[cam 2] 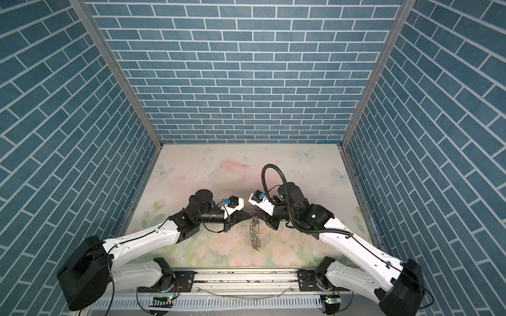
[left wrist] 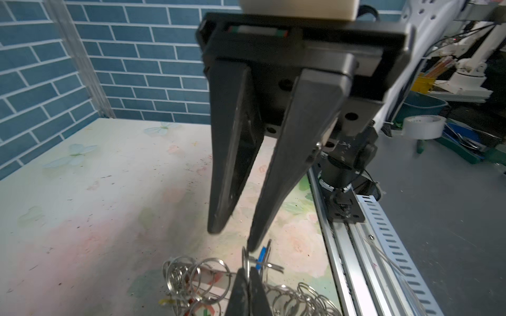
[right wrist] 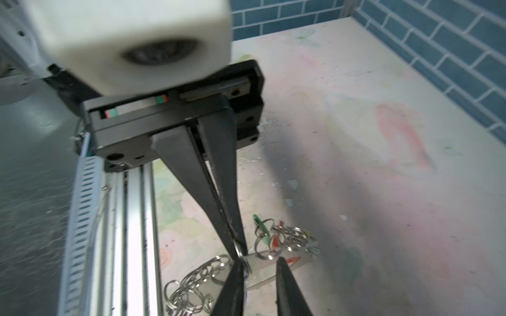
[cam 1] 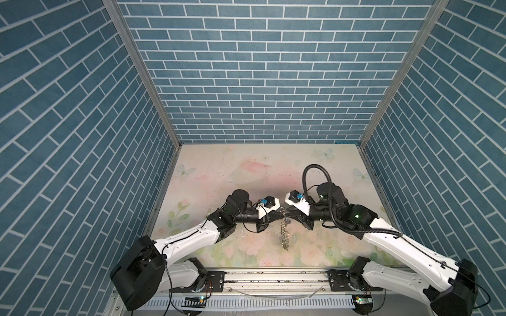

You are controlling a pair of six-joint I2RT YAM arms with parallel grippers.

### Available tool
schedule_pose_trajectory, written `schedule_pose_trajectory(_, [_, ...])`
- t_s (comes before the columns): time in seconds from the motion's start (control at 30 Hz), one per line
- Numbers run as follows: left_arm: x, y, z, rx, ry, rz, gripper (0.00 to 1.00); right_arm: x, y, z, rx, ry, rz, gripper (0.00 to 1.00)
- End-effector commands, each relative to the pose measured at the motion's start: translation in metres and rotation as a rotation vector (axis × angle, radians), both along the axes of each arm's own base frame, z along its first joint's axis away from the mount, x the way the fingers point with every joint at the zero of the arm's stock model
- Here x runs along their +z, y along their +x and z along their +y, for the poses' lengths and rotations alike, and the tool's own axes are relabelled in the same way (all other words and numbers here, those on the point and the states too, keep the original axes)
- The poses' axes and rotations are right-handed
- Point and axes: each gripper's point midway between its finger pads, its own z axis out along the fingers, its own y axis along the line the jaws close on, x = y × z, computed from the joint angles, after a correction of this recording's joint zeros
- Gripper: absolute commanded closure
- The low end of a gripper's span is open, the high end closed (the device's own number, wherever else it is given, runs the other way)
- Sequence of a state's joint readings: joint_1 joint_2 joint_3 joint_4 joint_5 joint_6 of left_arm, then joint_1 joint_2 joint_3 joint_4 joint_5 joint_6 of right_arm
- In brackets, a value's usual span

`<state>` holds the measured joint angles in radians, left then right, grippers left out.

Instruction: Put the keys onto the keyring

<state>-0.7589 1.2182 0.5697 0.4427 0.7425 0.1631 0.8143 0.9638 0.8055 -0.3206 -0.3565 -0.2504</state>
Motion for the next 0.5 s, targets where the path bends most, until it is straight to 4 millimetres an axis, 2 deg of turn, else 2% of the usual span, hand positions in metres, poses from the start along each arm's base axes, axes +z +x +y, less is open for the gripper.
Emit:
schedule_pose_trajectory(0.0, [0.024, 0.025, 0.000, 0.144, -0.090, -0.017, 1.00, 0.015, 0.027, -0.012, -0.155, 0.061, -0.149, 0.76])
schedule_pose_trajectory(0.07, [0.027, 0.037, 0.002, 0.218, -0.108, 0.014, 1.00, 0.019, 0.021, -0.009, -0.124, 0.109, -0.186, 0.76])
schedule_pose_trajectory(0.2, [0.035, 0.050, 0.005, 0.299, -0.166, 0.058, 1.00, 0.020, 0.011, -0.004, -0.066, 0.162, -0.271, 0.77])
schedule_pose_trajectory(0.33, [0.041, 0.055, 0.005, 0.324, -0.209, 0.090, 1.00, 0.022, 0.006, 0.003, -0.029, 0.219, -0.339, 0.78])
schedule_pose_trajectory(0.47, [0.040, 0.057, 0.002, 0.329, -0.221, 0.116, 1.00, 0.018, 0.011, 0.010, -0.043, 0.220, -0.367, 0.78])
